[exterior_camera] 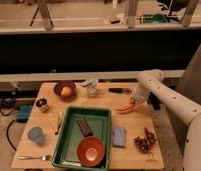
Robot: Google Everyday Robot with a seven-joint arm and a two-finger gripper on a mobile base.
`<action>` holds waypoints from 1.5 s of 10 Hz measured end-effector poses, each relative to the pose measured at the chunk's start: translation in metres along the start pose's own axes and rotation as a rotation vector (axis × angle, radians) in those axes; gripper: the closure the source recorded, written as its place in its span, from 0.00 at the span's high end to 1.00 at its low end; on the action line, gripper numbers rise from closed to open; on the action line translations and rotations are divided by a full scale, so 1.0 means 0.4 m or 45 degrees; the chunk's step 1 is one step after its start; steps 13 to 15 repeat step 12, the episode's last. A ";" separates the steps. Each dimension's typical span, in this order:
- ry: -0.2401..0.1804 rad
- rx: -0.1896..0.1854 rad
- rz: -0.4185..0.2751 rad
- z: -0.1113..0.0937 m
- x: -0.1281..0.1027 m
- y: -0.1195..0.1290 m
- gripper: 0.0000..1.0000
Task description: Place pepper in table surface
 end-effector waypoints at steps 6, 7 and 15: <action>-0.004 -0.003 -0.009 -0.007 -0.010 0.003 0.53; -0.002 -0.003 -0.012 -0.010 -0.011 0.004 0.52; 0.013 0.004 -0.024 0.007 -0.002 0.018 0.26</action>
